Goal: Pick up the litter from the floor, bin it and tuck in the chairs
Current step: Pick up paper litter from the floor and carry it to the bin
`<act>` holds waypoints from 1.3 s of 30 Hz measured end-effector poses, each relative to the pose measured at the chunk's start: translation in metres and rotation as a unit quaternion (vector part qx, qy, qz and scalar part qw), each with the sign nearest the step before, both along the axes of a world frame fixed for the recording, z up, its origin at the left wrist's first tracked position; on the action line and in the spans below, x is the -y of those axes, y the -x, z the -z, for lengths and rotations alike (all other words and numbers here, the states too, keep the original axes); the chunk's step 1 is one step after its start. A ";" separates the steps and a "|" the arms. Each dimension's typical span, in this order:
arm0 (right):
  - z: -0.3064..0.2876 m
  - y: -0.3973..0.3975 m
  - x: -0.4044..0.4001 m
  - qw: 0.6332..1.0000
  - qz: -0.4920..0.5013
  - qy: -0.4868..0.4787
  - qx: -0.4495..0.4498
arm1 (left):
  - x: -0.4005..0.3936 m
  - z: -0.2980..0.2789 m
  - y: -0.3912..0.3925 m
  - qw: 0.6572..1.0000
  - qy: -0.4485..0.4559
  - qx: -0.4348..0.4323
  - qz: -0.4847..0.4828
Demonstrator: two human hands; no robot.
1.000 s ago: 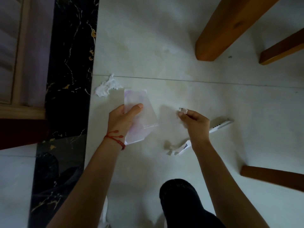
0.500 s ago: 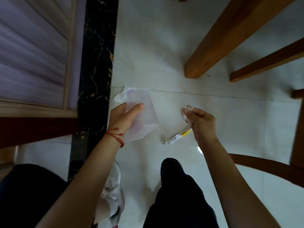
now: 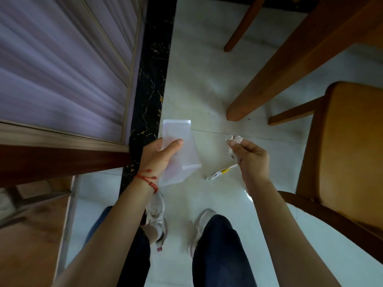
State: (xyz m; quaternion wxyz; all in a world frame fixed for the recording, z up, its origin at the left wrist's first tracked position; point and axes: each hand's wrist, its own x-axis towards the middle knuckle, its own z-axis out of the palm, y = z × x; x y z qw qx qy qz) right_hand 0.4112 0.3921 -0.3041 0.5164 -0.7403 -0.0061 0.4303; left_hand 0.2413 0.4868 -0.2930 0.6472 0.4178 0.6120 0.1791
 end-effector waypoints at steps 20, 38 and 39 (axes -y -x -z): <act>-0.242 0.048 -0.015 0.998 0.001 -0.052 0.041 | -0.012 -0.220 0.045 0.999 -0.006 0.032 -0.034; -0.268 0.056 0.017 0.981 -0.173 -0.040 0.077 | 0.073 -0.264 0.084 0.969 -0.017 -0.026 -0.246; -0.267 0.054 0.020 0.977 -0.192 -0.044 0.080 | 0.085 -0.263 0.084 0.964 -0.015 -0.028 -0.264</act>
